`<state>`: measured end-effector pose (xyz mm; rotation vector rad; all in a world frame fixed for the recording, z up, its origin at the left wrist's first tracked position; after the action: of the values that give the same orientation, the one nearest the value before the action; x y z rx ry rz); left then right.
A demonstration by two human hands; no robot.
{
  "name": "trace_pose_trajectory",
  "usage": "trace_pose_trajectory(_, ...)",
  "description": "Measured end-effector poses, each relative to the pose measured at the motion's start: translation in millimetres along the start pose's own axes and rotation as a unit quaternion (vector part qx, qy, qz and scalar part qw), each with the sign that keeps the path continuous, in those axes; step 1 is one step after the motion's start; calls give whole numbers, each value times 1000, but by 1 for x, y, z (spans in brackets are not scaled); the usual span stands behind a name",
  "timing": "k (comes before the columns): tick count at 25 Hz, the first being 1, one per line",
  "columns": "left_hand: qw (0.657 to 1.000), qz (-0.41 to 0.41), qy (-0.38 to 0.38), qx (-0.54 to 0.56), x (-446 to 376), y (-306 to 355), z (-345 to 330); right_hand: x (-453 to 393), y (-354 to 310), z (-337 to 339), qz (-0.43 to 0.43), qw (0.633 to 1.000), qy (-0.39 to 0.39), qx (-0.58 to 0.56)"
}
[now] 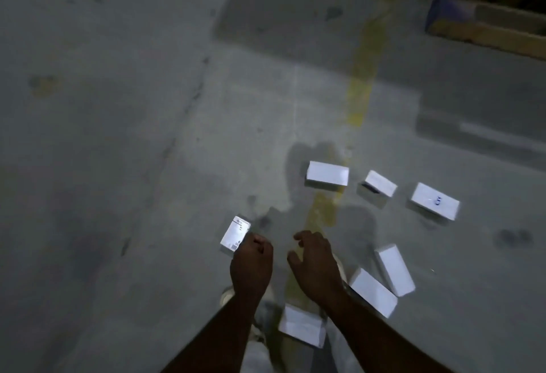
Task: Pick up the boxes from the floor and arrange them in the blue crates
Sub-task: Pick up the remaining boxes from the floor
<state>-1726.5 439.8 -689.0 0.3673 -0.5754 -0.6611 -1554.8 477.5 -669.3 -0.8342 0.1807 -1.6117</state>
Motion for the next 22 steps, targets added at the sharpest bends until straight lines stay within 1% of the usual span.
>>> trace_pose_trajectory(2,1000,15,12,-18,-37,-33,-51,-50,31,-47,5,1000,-6,-6)
trace_pose_trajectory(5,998,-4,39,-50,-81,-89,-128,-115,82,-113,21,999,-29,15)
trace_pose_trajectory(8,989,20,12,-145,-125,-136,-191,-166,135,-157,31,999,-27,35)
trace_pose_trajectory(11,968,30,33,-246,-162,-174,-223,-193,172,-198,38,998,-29,43)
trace_pose_trajectory(13,954,46,56,-292,-178,-199,-240,-201,186,-221,33,998,-39,38)
trace_pose_trajectory(16,942,55,132,-303,-196,-219,-247,-207,197,-241,29,998,-41,23)
trace_pose_trajectory(17,941,48,147,-301,-199,-220,-247,-208,198,-245,31,998,-42,20)
trace_pose_trajectory(18,943,38,140,-301,-200,-216,-250,-208,201,-247,28,998,-43,19)
trace_pose_trajectory(20,953,13,74,-295,-195,-201,-260,-208,203,-247,19,999,-47,19)
trace_pose_trajectory(22,967,0,22,-254,-190,-179,-270,-209,203,-242,15,999,-48,20)
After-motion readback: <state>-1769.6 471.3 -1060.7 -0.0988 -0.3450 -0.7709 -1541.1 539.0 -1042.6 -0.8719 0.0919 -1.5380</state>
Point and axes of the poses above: each hand's wrist, its own x-axis away from the middle knuckle, its own z-axis out of the back of the hand, y = z × x, the point moved 10 cm from there along -x, towards the middle knuckle, and after that the axes turned 10 degrees about y, right-handed, at the moved point
